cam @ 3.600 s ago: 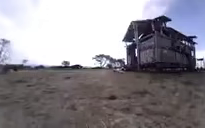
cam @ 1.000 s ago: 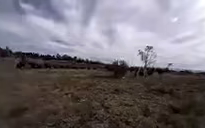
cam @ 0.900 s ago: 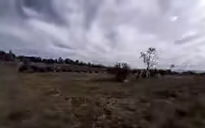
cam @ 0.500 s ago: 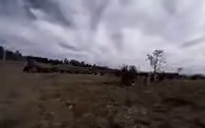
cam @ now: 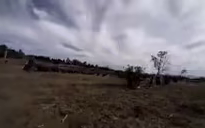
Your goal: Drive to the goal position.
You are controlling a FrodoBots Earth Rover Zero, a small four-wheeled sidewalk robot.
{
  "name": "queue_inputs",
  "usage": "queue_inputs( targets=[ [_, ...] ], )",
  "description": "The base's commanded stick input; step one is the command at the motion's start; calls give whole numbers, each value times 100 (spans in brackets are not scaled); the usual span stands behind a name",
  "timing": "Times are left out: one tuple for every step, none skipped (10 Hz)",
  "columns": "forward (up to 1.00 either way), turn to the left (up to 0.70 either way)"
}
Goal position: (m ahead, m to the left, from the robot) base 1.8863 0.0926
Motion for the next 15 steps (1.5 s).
queue_inputs(
  targets=[
    [70, 0],
    [70, 0],
    [70, 0],
    [70, 0],
    [70, 0],
    [70, 0],
    [70, 0],
    [70, 0],
    [70, 0],
    [70, 0],
    [70, 0],
    [70, 0],
    [70, 0],
    [70, 0],
    [70, 0]
  ],
)
